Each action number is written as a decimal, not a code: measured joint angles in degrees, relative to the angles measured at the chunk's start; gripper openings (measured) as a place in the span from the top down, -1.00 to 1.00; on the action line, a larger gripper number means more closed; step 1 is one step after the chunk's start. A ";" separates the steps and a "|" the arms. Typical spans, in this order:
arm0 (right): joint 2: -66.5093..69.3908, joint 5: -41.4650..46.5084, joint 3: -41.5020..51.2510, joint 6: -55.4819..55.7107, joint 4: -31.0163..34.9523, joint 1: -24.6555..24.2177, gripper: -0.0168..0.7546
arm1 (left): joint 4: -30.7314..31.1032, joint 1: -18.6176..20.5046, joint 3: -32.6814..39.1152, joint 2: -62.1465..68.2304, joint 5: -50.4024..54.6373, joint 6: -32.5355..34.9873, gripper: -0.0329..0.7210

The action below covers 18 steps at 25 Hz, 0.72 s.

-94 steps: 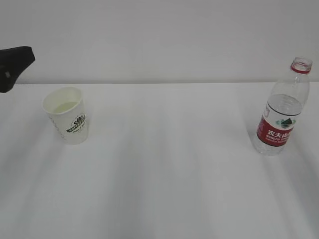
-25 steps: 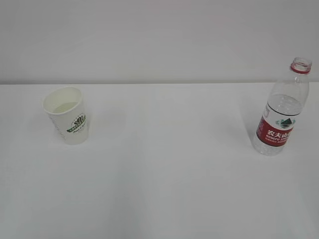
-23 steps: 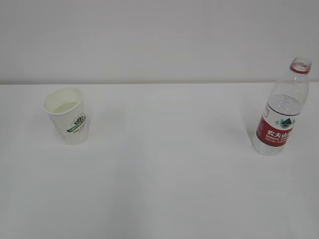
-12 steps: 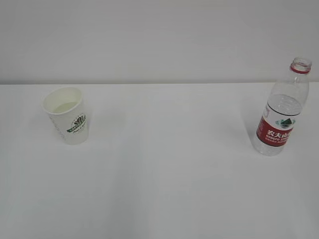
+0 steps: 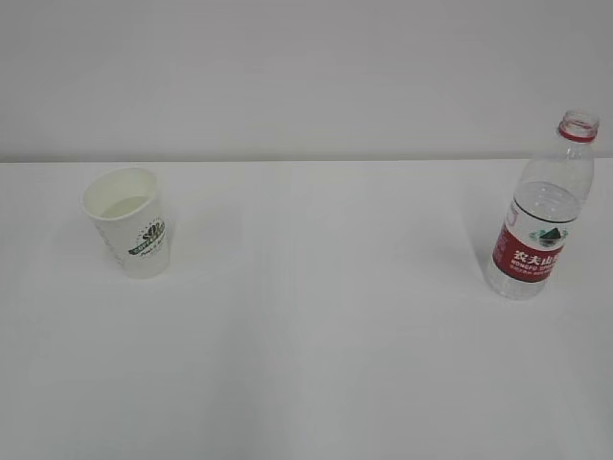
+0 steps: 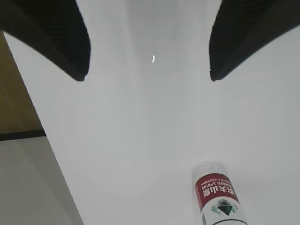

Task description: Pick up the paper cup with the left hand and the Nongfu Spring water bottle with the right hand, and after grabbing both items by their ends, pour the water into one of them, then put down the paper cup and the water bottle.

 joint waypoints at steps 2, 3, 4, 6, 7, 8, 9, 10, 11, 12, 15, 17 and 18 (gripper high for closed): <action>0.00 -1.73 0.48 0.00 0.00 0.00 -0.58 | -0.36 0.00 0.85 0.00 -0.95 0.00 -0.12; 0.00 -2.01 0.58 0.00 0.00 0.00 -0.58 | 0.00 0.00 0.95 0.00 -1.22 0.00 -0.12; 0.00 -2.13 0.71 0.00 0.00 0.00 -0.58 | 0.00 0.00 1.05 0.00 -1.34 0.00 -0.12; 0.00 -2.49 0.71 0.00 0.00 0.00 -0.58 | 0.00 0.00 1.07 0.00 -1.64 0.00 -0.12; 0.00 -2.59 0.71 0.00 0.00 0.00 -0.57 | -0.36 0.00 1.07 0.00 -1.76 0.00 -0.12; 0.00 -2.63 0.79 0.00 0.00 0.00 -0.57 | -0.36 0.00 1.07 0.00 -1.76 0.00 -0.12; 0.00 -2.63 0.79 0.00 0.00 0.00 -0.57 | -0.36 0.00 1.07 0.00 -1.86 0.00 -0.12; 0.00 -2.63 0.79 0.00 0.00 0.00 -0.57 | -0.36 0.00 1.07 0.00 -1.91 0.00 -0.12; 0.00 -2.63 0.79 0.00 0.00 0.00 -0.57 | 0.00 0.00 1.07 0.00 -1.91 0.00 -0.12; 0.00 -2.63 0.79 0.00 0.00 0.00 -0.57 | 0.00 0.00 1.07 0.00 -1.99 0.00 -0.12; 0.00 -2.63 0.79 0.00 0.00 0.00 -0.57 | -0.36 0.00 1.07 0.00 -2.03 0.00 -0.12; 0.00 -2.63 0.79 0.00 0.00 0.00 -0.57 | 0.00 0.00 1.07 0.00 -2.03 0.00 -0.12; 0.00 -2.63 0.79 0.00 0.00 0.00 -0.57 | 0.00 0.00 1.07 0.00 -2.03 0.00 -0.12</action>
